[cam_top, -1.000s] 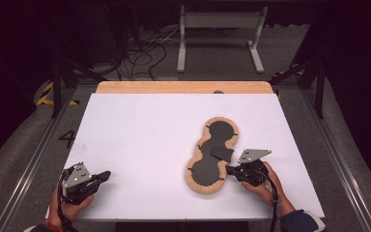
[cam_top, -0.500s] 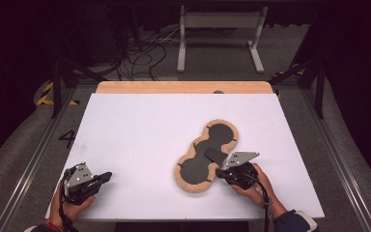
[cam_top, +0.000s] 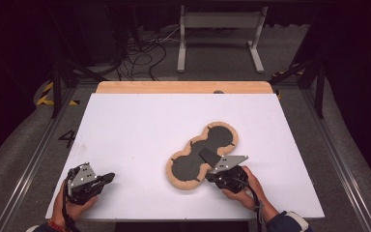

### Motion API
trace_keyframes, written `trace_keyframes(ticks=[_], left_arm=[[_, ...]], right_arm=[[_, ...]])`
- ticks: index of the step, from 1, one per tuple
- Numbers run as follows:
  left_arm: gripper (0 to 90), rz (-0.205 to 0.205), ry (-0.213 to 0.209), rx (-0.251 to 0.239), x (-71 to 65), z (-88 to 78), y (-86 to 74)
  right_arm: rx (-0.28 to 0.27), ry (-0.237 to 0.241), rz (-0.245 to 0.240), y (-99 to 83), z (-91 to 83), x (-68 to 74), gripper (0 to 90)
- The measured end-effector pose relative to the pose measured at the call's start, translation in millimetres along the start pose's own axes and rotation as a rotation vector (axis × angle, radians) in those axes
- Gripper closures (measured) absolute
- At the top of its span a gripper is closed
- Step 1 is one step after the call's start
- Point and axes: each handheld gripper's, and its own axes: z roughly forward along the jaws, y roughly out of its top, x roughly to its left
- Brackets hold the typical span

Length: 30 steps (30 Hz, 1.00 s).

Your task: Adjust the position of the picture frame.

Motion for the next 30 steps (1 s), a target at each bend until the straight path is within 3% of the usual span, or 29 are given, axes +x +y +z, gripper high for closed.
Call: trace_keyframes(ticks=[10, 17, 20, 23, 24, 27, 30], left_arm=[[89.2, 0.025, -0.051, 0.015, -8.2, 12.5, 9.5], [89.4, 0.047, -0.121, 0.018, -20.4, 30.9, 26.8], [89.4, 0.03, -0.18, 0.001, -26.6, 39.4, 35.6], [89.6, 0.036, -0.201, 0.001, -30.1, 42.6, 38.8], [89.6, 0.053, -0.215, 0.011, -36.0, 46.3, 41.3], [89.6, 0.066, -0.234, 0.022, -44.1, 50.4, 44.3], [89.7, 0.084, -0.258, 0.034, -53.9, 56.3, 48.6]], right_arm=[[-0.008, -0.022, 0.006, 6.3, 8.5, 7.0, 90.0], [-0.015, -0.026, 0.0, 9.5, 13.1, 8.8, 90.0], [-0.028, -0.008, -0.015, 8.4, 7.2, 7.2, 87.1], [-0.05, -0.009, -0.021, 6.7, -5.3, 2.8, 88.6], [-0.096, -0.03, 0.006, 4.4, -22.5, -7.4, 89.3], [-0.127, -0.065, 0.028, 1.8, -35.7, -16.5, 89.9], [-0.137, -0.201, 0.048, -3.4, -53.0, -38.1, 90.0]])
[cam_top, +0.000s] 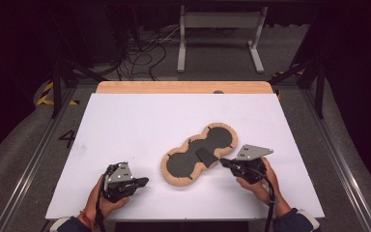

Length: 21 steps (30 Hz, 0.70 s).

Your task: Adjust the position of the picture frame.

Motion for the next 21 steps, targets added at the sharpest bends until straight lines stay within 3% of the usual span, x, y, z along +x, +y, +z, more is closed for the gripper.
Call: trace_keyframes(ticks=[1, 2, 6, 8, 10, 11, 14, 16, 21], left_arm=[[89.6, 0.007, -0.013, 0.016, -5.1, 6.5, 3.7], [89.6, 0.007, -0.013, 0.016, -5.1, 6.5, 3.7], [89.5, 0.001, -0.025, 0.041, -9.7, 17.8, 9.3], [89.4, 0.001, -0.03, 0.045, -10.7, 20.7, 10.9], [89.4, -0.011, -0.023, 0.047, -11.3, 25.7, 14.3], [89.3, -0.012, -0.018, 0.047, -10.8, 26.6, 15.2], [89.3, -0.029, -0.014, 0.044, -10.2, 28.3, 16.5], [89.1, -0.032, -0.008, 0.042, -9.8, 29.8, 17.6], [89.6, -0.049, 0.018, 0.039, -9.3, 32.7, 20.0]], right_arm=[[-0.012, -0.059, 0.042, -2.2, -3.3, -17.6, 90.0], [-0.012, -0.059, 0.042, -2.2, -3.3, -17.6, 90.0], [0.002, -0.145, 0.129, -4.1, 0.6, -52.4, 90.0], [0.028, -0.181, 0.139, -3.6, 10.0, -66.6, 90.0], [0.059, -0.183, 0.156, -1.9, 24.3, -78.5, 90.0], [0.066, -0.198, 0.159, -0.6, 29.5, -82.1, 90.0], [0.072, -0.187, 0.182, 2.2, 40.3, -89.4, 90.0], [0.095, -0.208, 0.172, 4.6, 49.3, -93.7, 90.0], [0.118, -0.201, 0.226, 5.8, 60.4, -110.7, 90.0]])
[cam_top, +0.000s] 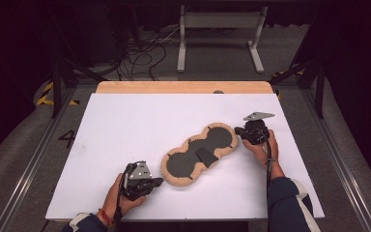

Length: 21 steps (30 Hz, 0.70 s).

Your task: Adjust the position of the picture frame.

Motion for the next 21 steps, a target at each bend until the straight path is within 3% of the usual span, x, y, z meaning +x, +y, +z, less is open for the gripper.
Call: trace_keyframes(ticks=[5, 8, 12, 21], left_arm=[[89.4, -0.012, 0.003, -0.004, 1.5, 0.8, 0.2], [89.0, -0.015, 0.006, -0.007, 3.1, 1.1, 0.3], [88.9, -0.024, 0.005, -0.01, 5.3, 1.4, 0.6], [87.5, -0.026, 0.017, 0.0, 8.6, -1.8, -0.9]], right_arm=[[0.047, 0.006, -0.004, -0.9, 16.7, -3.6, 90.0], [0.037, 0.037, 0.013, -0.7, 18.3, -7.9, 90.0], [0.057, 0.068, -0.016, 2.5, 19.3, -11.8, 90.0], [0.049, 0.117, -0.044, -2.8, 14.6, -8.8, 90.0]])
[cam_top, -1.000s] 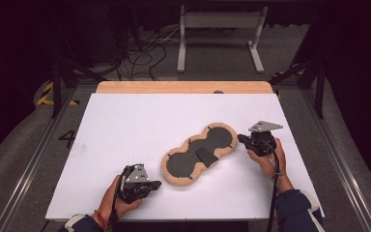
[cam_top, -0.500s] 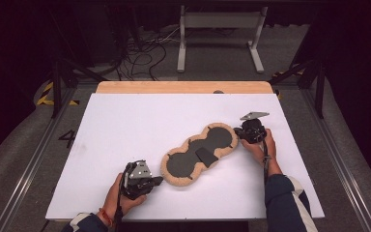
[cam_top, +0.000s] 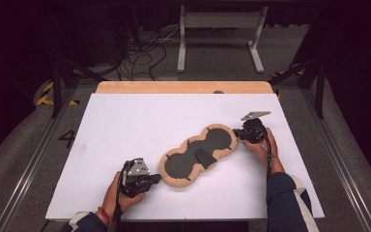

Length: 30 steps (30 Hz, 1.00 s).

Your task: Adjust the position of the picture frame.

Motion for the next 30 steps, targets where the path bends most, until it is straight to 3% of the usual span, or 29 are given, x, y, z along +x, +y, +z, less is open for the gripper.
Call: trace_keyframes(ticks=[19, 24, 30], left_arm=[[86.1, -0.003, 0.018, 0.022, 5.0, -9.6, -5.7], [85.8, -0.011, 0.036, 0.026, 8.8, -12.6, -7.4], [85.8, -0.035, 0.061, 0.027, 14.3, -17.0, -10.6]], right_arm=[[-0.017, 0.08, -0.015, -16.9, -12.7, 10.1, 90.0], [-0.028, 0.041, -0.043, -22.6, -16.8, 20.7, 90.0], [-0.015, 0.043, -0.09, -26.0, -21.7, 29.7, 90.0]])
